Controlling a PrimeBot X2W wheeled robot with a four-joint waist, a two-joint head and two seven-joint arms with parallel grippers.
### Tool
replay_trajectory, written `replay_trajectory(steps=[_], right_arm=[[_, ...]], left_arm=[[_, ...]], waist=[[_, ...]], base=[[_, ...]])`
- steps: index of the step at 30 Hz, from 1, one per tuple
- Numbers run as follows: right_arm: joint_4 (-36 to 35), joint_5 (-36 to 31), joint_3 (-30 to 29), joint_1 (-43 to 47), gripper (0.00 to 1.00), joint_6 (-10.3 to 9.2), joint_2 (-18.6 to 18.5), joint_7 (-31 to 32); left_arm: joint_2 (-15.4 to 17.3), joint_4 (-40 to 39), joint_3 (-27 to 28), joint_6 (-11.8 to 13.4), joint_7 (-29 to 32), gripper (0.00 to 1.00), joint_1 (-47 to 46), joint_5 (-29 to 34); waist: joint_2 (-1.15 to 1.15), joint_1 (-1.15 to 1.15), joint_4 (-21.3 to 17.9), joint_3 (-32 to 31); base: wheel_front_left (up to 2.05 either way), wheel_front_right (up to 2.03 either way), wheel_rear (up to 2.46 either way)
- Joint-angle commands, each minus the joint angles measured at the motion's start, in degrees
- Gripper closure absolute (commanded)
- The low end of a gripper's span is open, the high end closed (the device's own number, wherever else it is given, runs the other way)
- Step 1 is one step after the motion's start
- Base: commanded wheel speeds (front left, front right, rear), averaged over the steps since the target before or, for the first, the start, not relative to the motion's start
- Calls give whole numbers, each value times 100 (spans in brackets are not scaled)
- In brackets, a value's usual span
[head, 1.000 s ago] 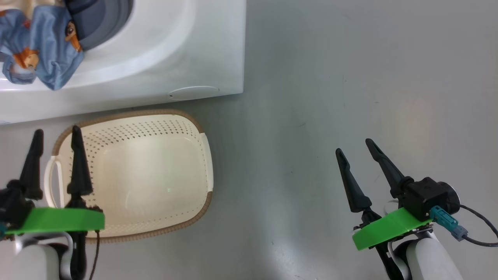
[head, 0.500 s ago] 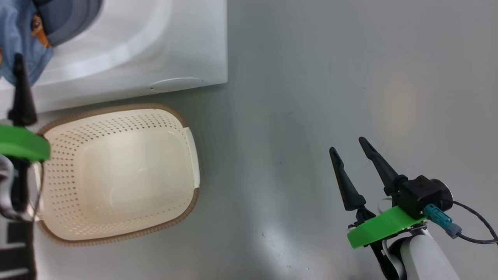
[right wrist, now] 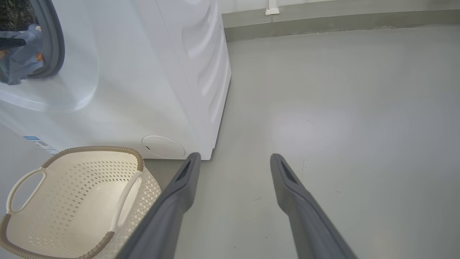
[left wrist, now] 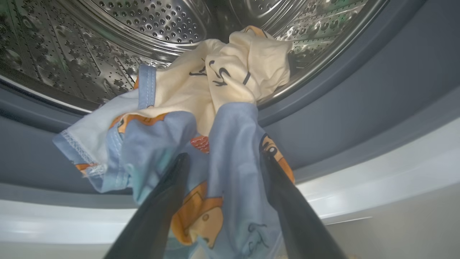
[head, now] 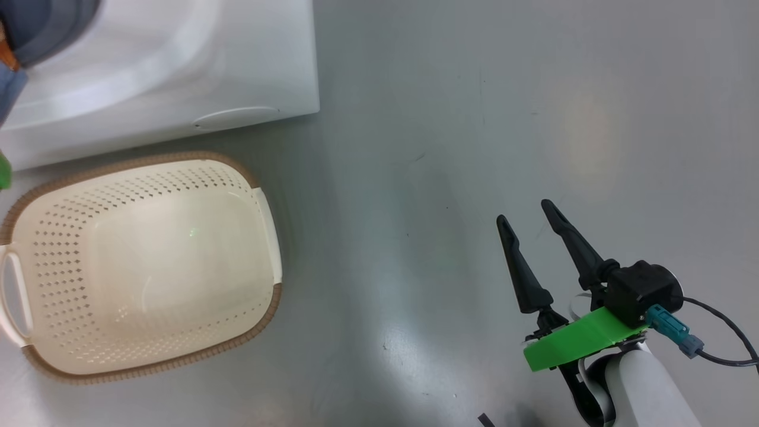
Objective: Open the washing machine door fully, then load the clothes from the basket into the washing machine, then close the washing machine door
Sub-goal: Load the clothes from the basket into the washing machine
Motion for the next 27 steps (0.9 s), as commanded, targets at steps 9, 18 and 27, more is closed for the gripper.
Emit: replay_trajectory(steps=[9, 18, 27], right_arm=[[-171, 44, 200, -10, 0, 9, 23, -112], [-180, 20, 249, -41, 0, 9, 23, -121], [-193, 19, 297, -51, 0, 9, 24, -124]], left_arm=[[571, 691, -74, 236, 282, 0, -634, 325], [685, 1367, -194, 259, 433, 0, -1083, 338], [705, 1784, -201, 270, 404, 100, -1266, 221]], waist=[[0, 0, -83, 148], [0, 0, -145, 201], [0, 0, -191, 178]], base=[[0, 0, 0], [0, 0, 0], [0, 0, 0]])
